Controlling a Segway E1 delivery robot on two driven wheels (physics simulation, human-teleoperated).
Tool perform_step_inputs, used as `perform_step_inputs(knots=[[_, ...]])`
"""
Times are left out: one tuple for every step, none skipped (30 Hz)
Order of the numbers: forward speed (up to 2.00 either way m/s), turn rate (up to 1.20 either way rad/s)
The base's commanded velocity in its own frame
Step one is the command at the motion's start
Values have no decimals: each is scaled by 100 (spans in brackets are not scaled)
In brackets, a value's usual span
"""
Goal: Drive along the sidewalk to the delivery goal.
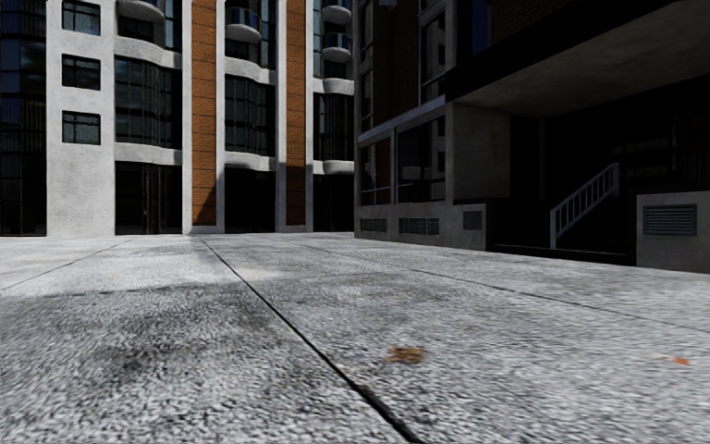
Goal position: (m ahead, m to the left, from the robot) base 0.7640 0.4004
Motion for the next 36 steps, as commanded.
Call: perform_step_inputs(knots=[[102,0],[97,0],[86,0],[79,0],[79,0],[76,0],[74,0],[61,0],[61,0],[44,0],[0,0],[0,0],[0,0],[0,18],[0,31],[0,39],[0,39],[0,42],[0,43],[0,43],[0,43],[0,35],[0,23],[0,0],[0,0],[0,0],[0,0],[0,0],[0,0],[0,0],[0,0],[0,0],[0,0],[0,0],[0,0],[0,0]])
